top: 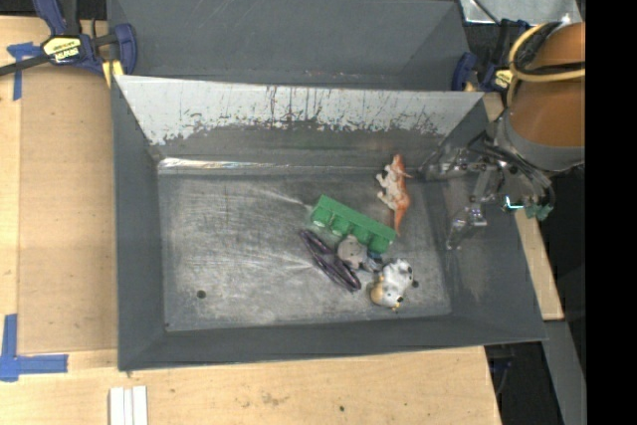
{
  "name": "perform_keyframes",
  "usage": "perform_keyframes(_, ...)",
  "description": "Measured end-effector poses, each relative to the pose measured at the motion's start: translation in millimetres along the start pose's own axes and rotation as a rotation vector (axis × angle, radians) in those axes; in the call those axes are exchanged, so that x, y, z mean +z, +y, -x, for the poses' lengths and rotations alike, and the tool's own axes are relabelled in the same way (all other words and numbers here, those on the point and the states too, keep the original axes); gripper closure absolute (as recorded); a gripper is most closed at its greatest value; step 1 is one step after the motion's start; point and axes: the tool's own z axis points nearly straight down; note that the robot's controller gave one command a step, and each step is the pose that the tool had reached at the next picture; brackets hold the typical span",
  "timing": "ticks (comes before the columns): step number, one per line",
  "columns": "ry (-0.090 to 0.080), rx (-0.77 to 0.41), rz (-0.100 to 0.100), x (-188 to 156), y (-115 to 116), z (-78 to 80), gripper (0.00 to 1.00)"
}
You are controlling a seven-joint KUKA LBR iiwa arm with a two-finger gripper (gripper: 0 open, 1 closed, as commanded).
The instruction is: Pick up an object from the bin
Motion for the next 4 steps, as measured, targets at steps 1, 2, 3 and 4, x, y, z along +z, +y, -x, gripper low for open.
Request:
perform_keyframes(1, -0.008, -0.002, -0.001, -4.1, 0.5, 2.0, 0.00)
perform_keyframes(2, -0.012, 0.085, -0.002, 41.3, 33.8, 6.5, 0.00)
perform_keyframes(3, -0.005, -0.009, 0.000, 47.0, 75.4, 13.0, 0.00)
perform_keyframes(4, -0.010, 0.037, 0.000, 45.6, 90.8, 22.5, 0.00)
